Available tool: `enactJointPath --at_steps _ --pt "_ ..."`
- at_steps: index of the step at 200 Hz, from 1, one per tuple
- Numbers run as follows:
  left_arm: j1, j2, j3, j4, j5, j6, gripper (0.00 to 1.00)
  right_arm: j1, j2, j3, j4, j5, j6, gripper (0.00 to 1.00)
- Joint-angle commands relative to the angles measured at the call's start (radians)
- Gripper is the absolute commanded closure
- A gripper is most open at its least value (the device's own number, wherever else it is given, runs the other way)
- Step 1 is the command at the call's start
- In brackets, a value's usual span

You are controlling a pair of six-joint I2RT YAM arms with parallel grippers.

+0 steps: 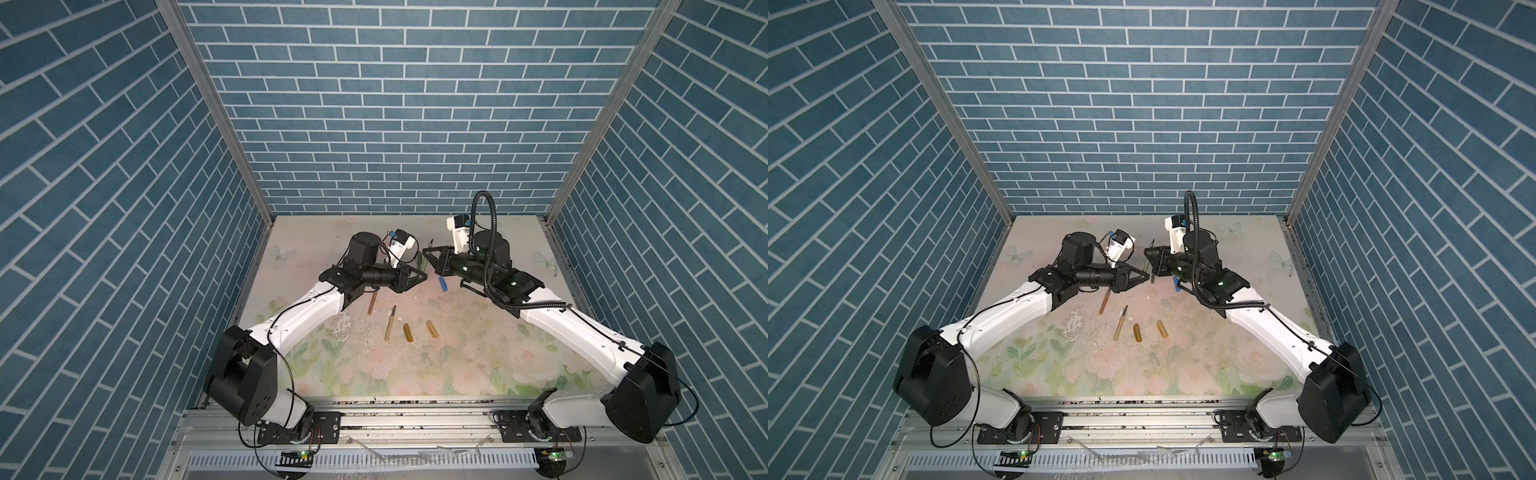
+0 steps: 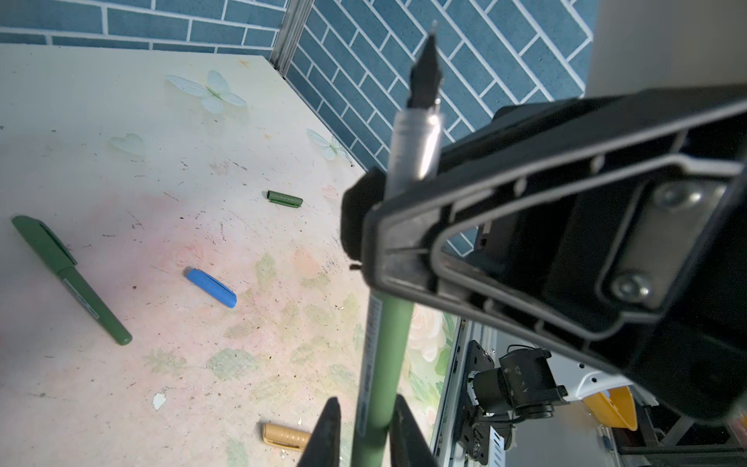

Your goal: Insert the pens into the pen caps

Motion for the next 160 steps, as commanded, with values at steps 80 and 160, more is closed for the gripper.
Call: enactJointPath --at_steps 80,160 --pt "-0.004 -0.027 -0.005 0.034 -0.057 0.003 1.0 -0.002 -0.016 0.037 0.006 -0.009 0.048 0.63" --pt "-0.013 -0.126 -0.105 0.093 -0.312 0.001 1.0 -0.042 -0.124 0.168 -0.651 0.331 0.009 0.58"
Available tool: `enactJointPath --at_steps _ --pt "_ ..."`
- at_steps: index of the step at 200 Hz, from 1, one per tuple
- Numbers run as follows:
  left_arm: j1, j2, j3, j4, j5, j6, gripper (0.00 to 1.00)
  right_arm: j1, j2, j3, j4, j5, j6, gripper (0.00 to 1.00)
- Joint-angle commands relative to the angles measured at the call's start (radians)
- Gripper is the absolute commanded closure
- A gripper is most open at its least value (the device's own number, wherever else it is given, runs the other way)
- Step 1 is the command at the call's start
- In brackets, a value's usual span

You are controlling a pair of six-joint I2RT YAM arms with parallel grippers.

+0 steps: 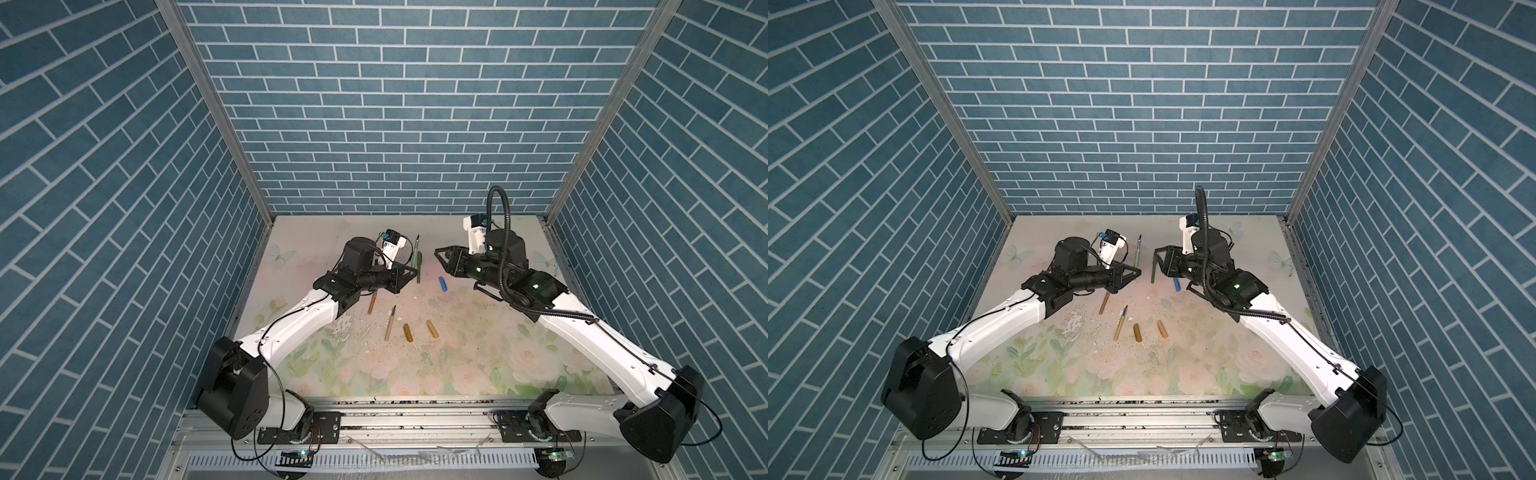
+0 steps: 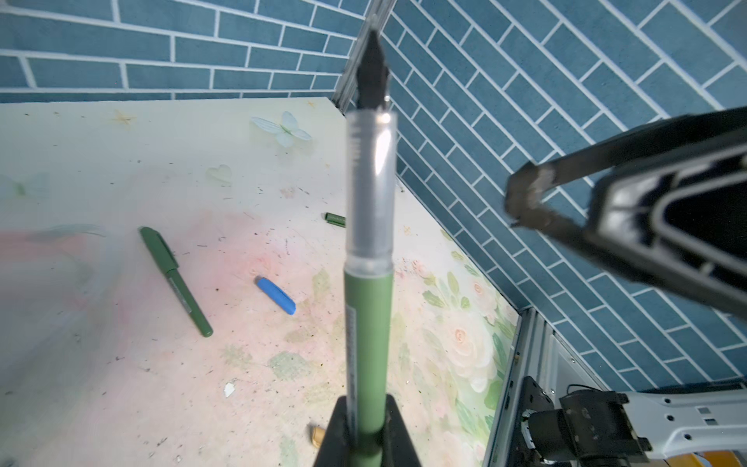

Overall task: Insert the pens into the pen caps
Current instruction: 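Move the right gripper away to the loose green cap farther from the robot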

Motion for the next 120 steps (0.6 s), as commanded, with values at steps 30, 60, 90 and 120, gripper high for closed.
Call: enactJointPath --at_steps 30,60,90,120 --pt "-0.009 -0.038 -0.019 0.084 -0.075 -0.066 1.0 -0.175 0.096 0.048 -0.478 0.08 -0.046 0.62" --pt "-0.012 -0.027 -0.022 0.101 -0.051 -0.102 1.0 -0.322 0.241 0.077 -0.466 0.105 -0.086 0.62" --pt "-0.032 -0.009 -0.007 0.088 -0.018 -0.091 1.0 -0.438 0.454 0.207 -0.462 0.146 -0.141 0.54" --pt "-0.082 -0.003 0.004 0.065 -0.006 -0.048 1.0 -0.51 0.651 0.351 -0.486 0.159 -0.162 0.5"
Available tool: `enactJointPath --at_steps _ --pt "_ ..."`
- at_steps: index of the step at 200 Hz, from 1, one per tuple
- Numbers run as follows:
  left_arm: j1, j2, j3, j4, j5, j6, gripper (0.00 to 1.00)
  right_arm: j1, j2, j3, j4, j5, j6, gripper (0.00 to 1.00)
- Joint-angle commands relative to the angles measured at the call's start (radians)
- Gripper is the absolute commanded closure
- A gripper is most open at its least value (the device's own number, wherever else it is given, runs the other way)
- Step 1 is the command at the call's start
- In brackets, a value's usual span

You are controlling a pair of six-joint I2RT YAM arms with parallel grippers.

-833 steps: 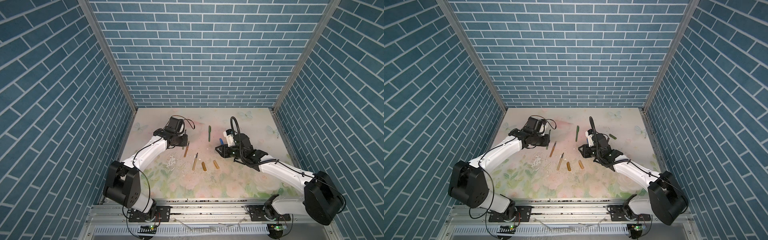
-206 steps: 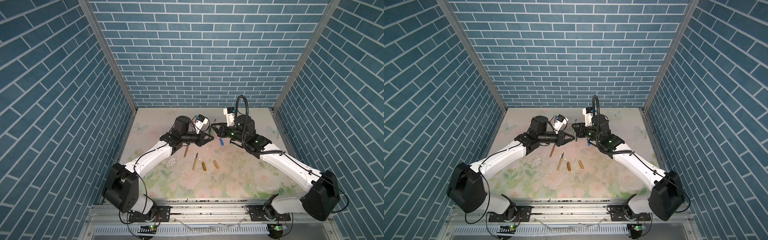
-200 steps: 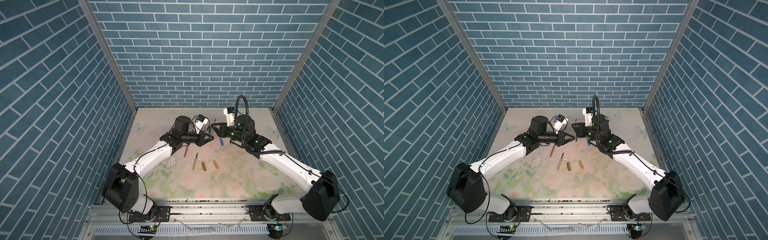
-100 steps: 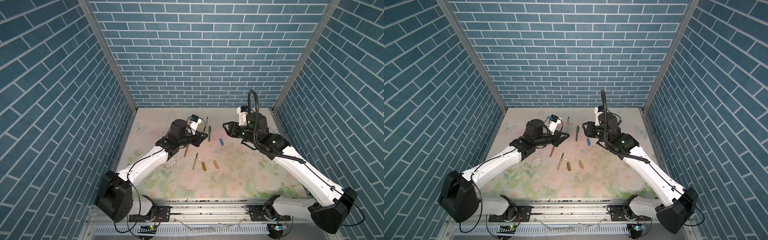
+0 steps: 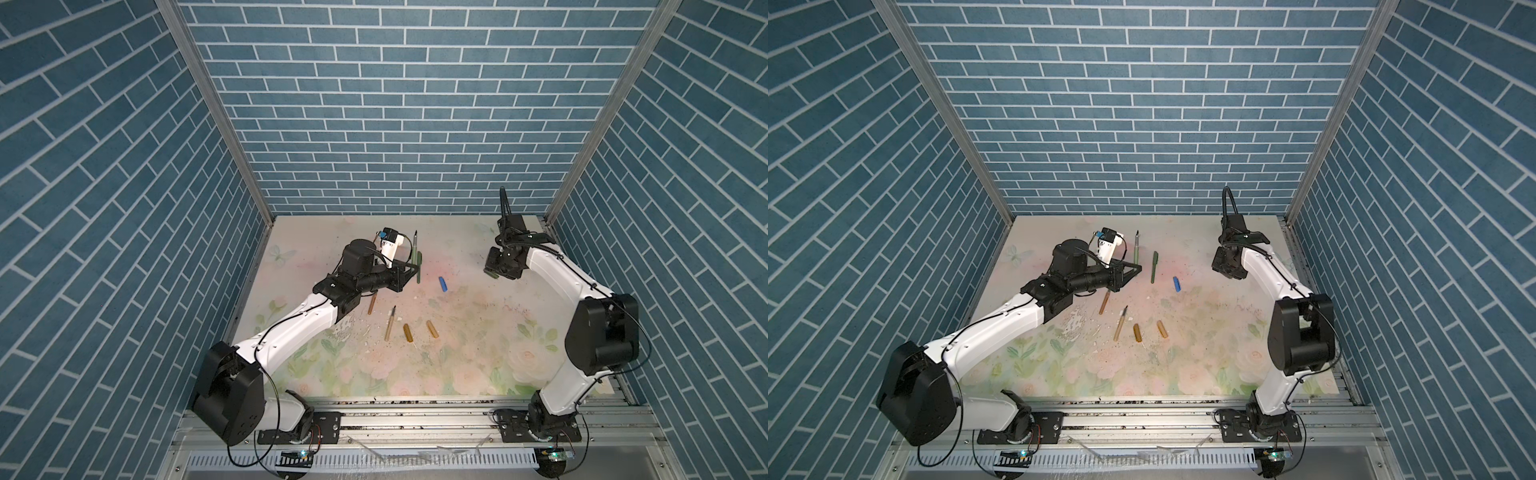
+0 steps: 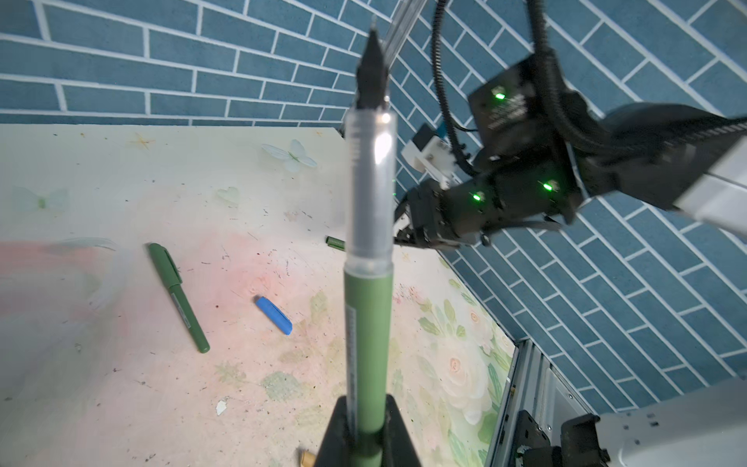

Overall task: Insert the pens into the pen caps
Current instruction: 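Move the right gripper away to the loose green cap farther from the robot, then lower the right gripper and grasp the green cap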

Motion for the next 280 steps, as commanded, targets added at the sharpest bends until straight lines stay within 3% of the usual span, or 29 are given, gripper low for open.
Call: enactJointPath --at_steps 1,62,105,199,233,280 --pt "-0.043 0.012 0.018 -0.006 0.028 0.037 1.0 -0.042 0.102 0.104 -0.048 0.041 -0.05 0.5" --pt "-0.077 0.004 0.029 -0.015 0.063 0.047 1.0 -0.095 0.446 0.396 -0.145 0.029 -0.092 0.47" --pt "-0.079 0.011 0.027 -0.006 0.075 0.043 1.0 -0.094 0.555 0.477 -0.181 -0.018 -0.098 0.46" --pt "-0.079 0.006 0.028 -0.004 0.089 0.04 1.0 -0.078 0.375 0.202 -0.135 -0.067 -0.146 0.45" --pt "-0.081 0.013 0.029 -0.004 0.089 0.04 1.0 -0.086 0.3 0.115 -0.12 -0.068 -0.173 0.51" --pt "-0.083 0.02 0.03 -0.01 0.085 0.046 1.0 -0.09 0.233 0.134 -0.114 -0.214 -0.264 0.54"
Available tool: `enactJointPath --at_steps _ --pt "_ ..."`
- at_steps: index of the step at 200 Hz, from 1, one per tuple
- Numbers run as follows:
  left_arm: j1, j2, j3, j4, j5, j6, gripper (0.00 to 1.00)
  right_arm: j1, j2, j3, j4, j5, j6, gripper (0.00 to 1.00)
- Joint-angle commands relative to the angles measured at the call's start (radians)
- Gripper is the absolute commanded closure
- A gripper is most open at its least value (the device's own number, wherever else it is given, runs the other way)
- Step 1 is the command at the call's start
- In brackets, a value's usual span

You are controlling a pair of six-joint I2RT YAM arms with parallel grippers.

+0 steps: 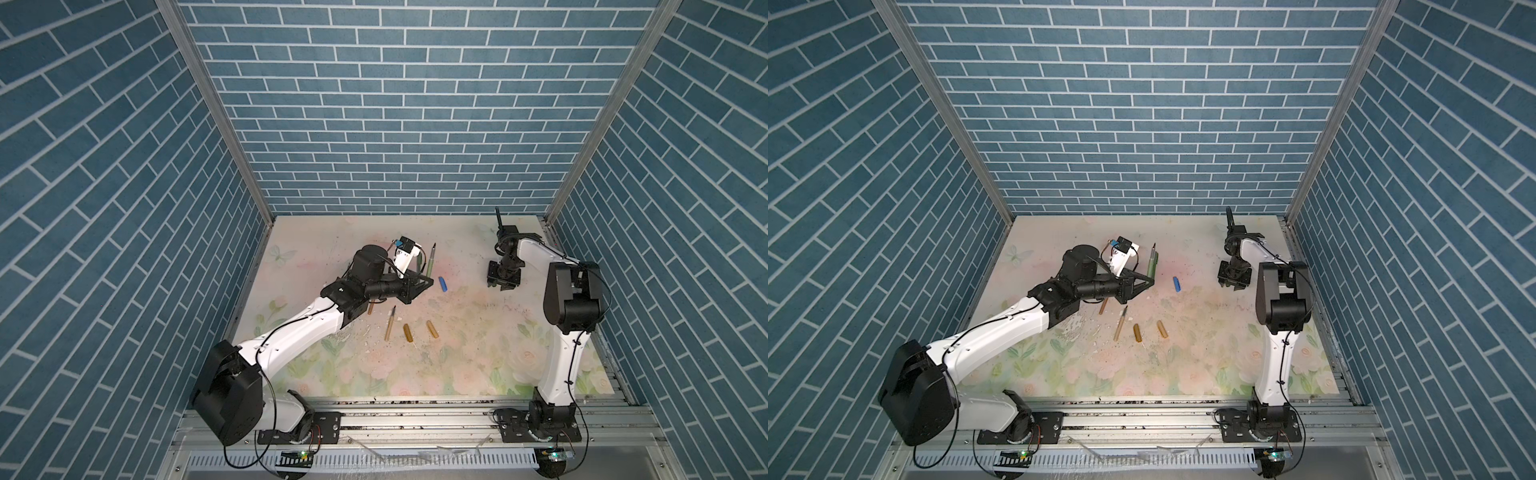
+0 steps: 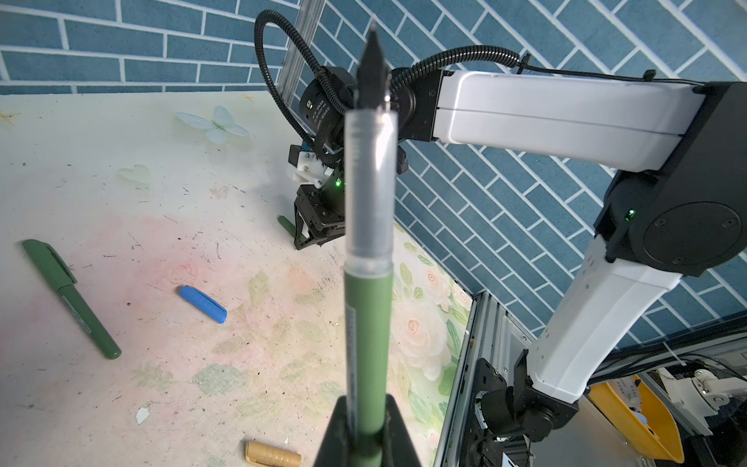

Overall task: Insert the pens into the pen caps
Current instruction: 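Lower the right gripper and grasp the green cap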

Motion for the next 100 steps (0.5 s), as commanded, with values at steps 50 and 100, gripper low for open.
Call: enactJointPath --at_steps 50,100 --pt "-0.007 0.024 0.027 0.004 0.023 0.028 1.0 -0.069 -0.067 0.052 0.038 -0.16 -0.133 0.81" --pt "-0.031 0.043 0.032 0.017 0.074 0.032 1.0 -0.107 -0.021 0.074 0.042 -0.23 -0.182 0.83"
